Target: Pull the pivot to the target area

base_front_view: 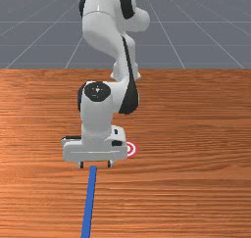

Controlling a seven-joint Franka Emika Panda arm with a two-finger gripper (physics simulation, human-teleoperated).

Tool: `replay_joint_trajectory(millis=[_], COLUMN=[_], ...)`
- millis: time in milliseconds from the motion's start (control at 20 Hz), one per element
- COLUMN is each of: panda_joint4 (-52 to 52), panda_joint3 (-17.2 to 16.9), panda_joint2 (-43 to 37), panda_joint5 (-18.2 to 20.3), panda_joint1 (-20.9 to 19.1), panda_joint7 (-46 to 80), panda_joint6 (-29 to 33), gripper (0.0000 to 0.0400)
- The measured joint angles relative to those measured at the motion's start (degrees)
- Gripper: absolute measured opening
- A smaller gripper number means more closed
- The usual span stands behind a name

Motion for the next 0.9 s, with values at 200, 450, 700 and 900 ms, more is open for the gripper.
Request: replay_joint_trajectory(millis=[200,450,700,900], panda_joint4=[20.9,35.8,39.2,43.8], panda_joint3=[0.5,1.0,0.7,-0.3], panda_joint2=[10.9,20.6,23.1,25.4], panda_joint5=[1.1,2.5,2.5,2.1], panda_joint1=[2.7,4.8,5.2,6.4], panda_joint7=[-5.3,-8.0,-8.7,-8.6], panda_joint6=[-9.2,-13.8,-12.9,-15.6], gripper=[0.04,0.04,0.04,0.0148])
